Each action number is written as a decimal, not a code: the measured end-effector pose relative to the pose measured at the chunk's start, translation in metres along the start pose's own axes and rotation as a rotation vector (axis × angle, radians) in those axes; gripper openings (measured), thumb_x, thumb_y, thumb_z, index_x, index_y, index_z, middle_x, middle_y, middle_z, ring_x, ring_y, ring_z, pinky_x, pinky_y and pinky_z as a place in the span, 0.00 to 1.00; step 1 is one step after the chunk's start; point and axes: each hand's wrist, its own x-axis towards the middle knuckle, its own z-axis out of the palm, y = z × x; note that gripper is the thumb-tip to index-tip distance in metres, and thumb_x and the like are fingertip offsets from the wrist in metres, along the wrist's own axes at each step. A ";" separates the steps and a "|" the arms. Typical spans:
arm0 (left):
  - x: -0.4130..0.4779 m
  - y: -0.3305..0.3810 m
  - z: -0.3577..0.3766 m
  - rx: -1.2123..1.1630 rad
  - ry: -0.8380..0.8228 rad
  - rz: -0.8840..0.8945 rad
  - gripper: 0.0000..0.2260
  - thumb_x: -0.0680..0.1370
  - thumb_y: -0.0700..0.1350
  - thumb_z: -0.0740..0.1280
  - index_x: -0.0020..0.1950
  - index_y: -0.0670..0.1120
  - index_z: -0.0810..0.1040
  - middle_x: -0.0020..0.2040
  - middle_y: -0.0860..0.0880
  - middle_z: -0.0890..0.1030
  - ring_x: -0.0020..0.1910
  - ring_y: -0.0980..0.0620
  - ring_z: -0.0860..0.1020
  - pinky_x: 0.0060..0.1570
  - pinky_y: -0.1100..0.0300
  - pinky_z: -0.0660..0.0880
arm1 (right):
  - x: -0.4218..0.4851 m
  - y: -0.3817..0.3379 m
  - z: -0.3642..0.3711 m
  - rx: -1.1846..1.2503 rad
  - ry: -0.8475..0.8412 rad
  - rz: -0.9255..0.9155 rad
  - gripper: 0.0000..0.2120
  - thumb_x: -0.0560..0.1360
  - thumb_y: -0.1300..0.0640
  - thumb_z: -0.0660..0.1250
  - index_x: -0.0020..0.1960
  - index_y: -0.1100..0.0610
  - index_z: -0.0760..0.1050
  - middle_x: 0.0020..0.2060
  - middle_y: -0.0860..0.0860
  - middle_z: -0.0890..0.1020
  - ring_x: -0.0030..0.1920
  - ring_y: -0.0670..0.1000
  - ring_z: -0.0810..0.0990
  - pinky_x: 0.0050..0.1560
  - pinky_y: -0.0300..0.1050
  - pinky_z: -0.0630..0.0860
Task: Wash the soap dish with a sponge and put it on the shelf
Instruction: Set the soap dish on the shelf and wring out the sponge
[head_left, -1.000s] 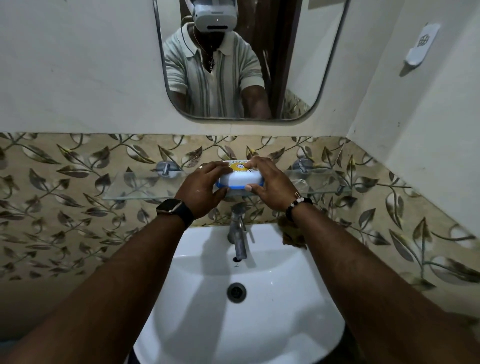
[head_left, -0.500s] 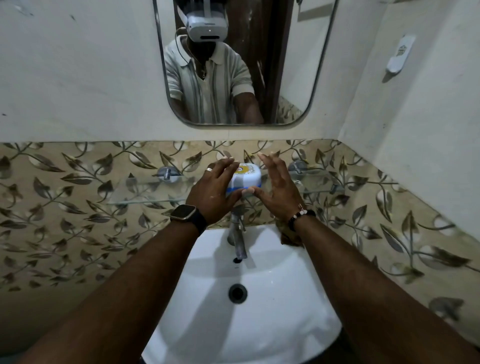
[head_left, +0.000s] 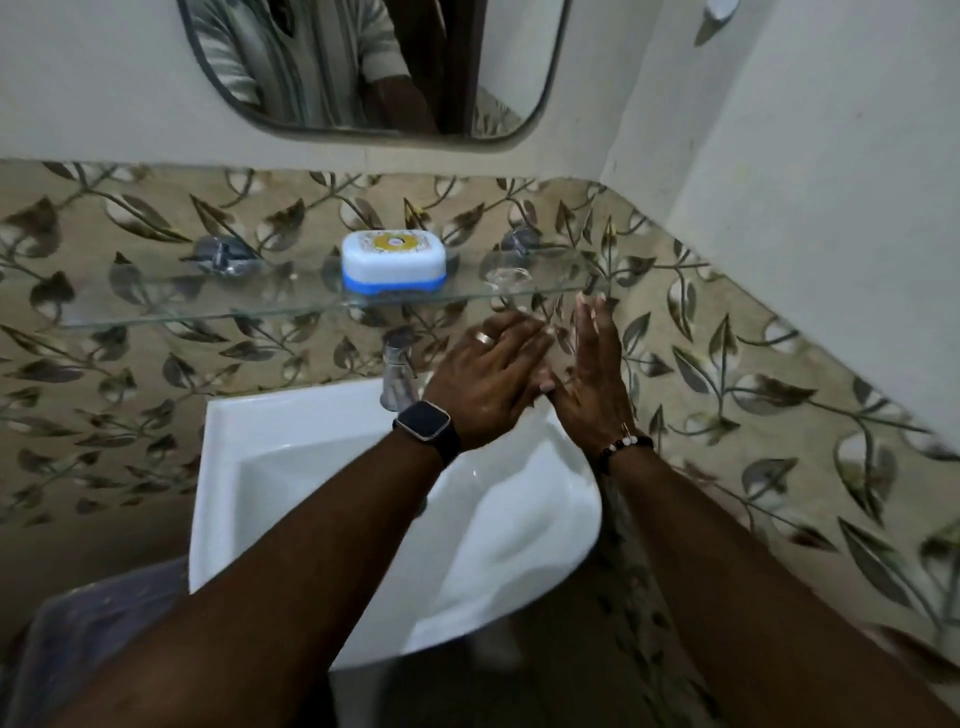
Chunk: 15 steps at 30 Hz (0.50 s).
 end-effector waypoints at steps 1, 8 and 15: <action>-0.005 0.005 0.011 -0.008 -0.005 0.022 0.20 0.83 0.51 0.60 0.70 0.40 0.75 0.70 0.40 0.76 0.71 0.38 0.71 0.67 0.43 0.68 | -0.007 0.009 0.001 0.002 -0.028 -0.016 0.42 0.77 0.44 0.64 0.81 0.52 0.43 0.80 0.58 0.46 0.81 0.57 0.45 0.78 0.57 0.55; -0.038 0.007 0.079 -0.035 -0.245 -0.113 0.27 0.84 0.56 0.55 0.78 0.42 0.63 0.78 0.43 0.66 0.78 0.42 0.60 0.76 0.47 0.56 | -0.039 0.047 0.034 0.034 -0.189 0.080 0.40 0.78 0.33 0.55 0.81 0.49 0.43 0.81 0.55 0.43 0.81 0.51 0.43 0.77 0.43 0.47; -0.034 -0.030 0.134 0.016 -0.445 -0.266 0.33 0.80 0.50 0.63 0.81 0.45 0.53 0.82 0.43 0.53 0.81 0.41 0.48 0.78 0.45 0.45 | -0.020 0.081 0.082 -0.010 -0.337 0.084 0.39 0.79 0.36 0.57 0.81 0.47 0.40 0.80 0.51 0.39 0.81 0.51 0.41 0.78 0.42 0.45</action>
